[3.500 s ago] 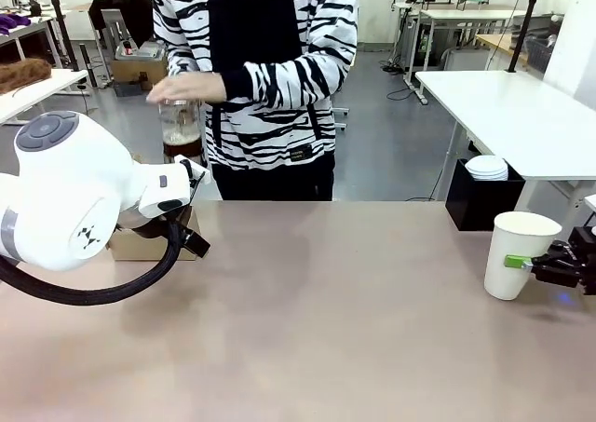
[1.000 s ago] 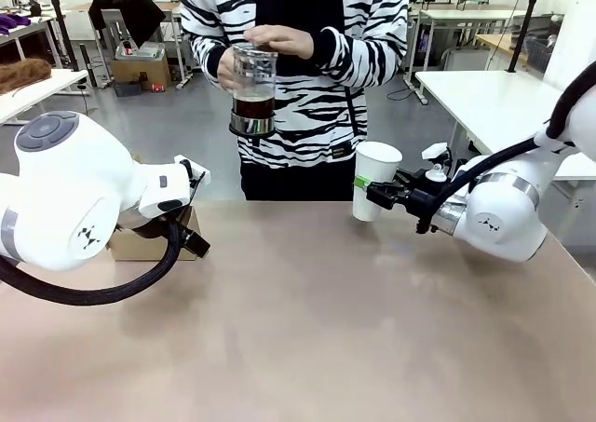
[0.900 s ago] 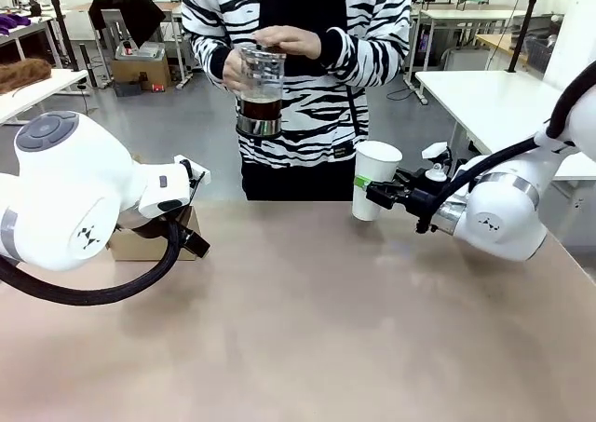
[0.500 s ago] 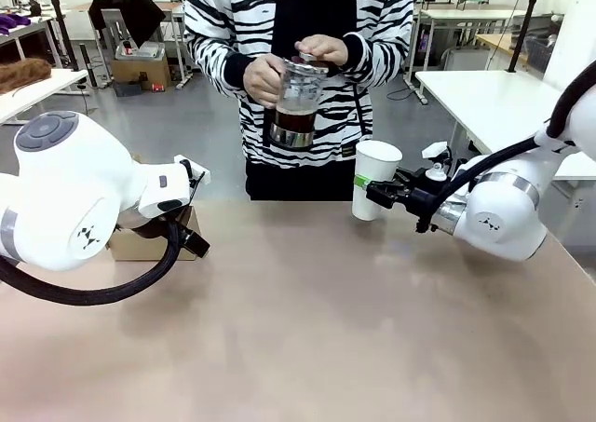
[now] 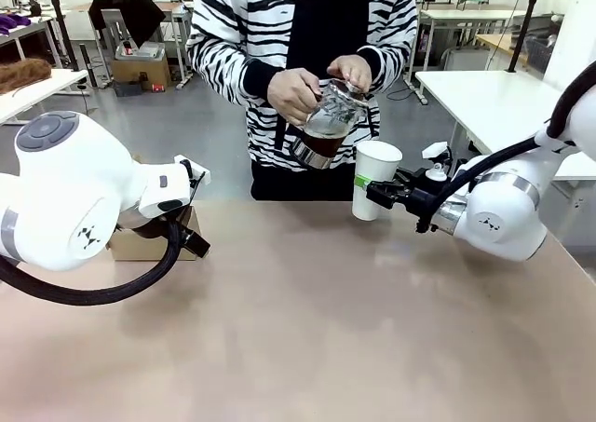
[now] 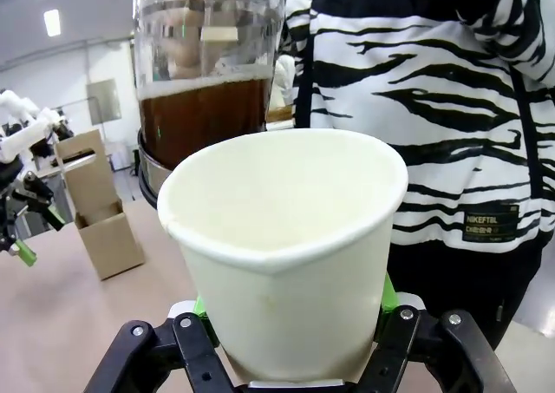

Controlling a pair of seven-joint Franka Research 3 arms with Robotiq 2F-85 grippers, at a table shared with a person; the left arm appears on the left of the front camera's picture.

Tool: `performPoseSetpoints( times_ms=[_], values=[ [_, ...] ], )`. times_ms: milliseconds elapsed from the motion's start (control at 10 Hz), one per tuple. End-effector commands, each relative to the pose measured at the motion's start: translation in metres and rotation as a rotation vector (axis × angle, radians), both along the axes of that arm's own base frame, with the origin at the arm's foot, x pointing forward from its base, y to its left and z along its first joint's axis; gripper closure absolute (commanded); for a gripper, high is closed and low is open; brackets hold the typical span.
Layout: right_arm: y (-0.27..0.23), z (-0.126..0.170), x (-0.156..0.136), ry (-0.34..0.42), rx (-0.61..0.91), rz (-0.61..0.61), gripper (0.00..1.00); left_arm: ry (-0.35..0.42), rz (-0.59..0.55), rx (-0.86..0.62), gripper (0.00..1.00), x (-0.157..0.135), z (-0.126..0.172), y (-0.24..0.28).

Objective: Pour a drink into a cup and package it in a carrier.
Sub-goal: When a person places the Paper Cup Lid on the 600 ml Paper Cup , lift the 600 ml Paper Cup.

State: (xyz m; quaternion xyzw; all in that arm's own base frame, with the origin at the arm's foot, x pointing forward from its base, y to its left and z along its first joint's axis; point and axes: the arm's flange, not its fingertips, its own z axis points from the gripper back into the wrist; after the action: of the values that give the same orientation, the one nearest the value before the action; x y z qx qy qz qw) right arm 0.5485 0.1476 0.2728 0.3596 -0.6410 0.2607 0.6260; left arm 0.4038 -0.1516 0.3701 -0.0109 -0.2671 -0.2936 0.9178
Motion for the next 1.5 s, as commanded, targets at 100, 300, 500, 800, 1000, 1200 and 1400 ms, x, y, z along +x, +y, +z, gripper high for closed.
performPoseSetpoints(
  times_ms=[100,300,500,800,1000,1200,1400],
  values=[
    [0.0011,0.0042,-0.0002,-0.011,0.000,0.001,0.34,0.000,-0.001,-0.002,0.00,-0.0002,0.0003,0.0000],
    [0.0011,0.0042,-0.0002,-0.011,0.000,0.001,0.34,0.000,-0.001,-0.002,0.00,-0.0002,0.0003,0.0000],
    [0.0011,0.0042,-0.0002,-0.011,0.000,0.001,0.34,0.000,-0.001,-0.002,0.00,-0.0002,0.0003,0.0000],
    [0.0011,0.0042,-0.0002,-0.011,0.000,0.001,0.34,0.000,-0.001,-0.002,0.00,-0.0002,0.0003,0.0000],
    [0.0011,0.0042,-0.0002,-0.011,0.000,0.001,0.34,0.000,-0.001,-0.002,0.00,-0.0002,0.0003,0.0000],
    [0.0011,0.0042,-0.0002,-0.011,0.000,0.001,0.34,0.000,-0.001,-0.002,0.00,-0.0002,0.0003,0.0000],
    [0.0011,0.0042,-0.0002,-0.011,0.000,0.001,0.34,0.000,-0.001,-0.002,0.00,-0.0002,0.0003,0.0000]
  ],
)
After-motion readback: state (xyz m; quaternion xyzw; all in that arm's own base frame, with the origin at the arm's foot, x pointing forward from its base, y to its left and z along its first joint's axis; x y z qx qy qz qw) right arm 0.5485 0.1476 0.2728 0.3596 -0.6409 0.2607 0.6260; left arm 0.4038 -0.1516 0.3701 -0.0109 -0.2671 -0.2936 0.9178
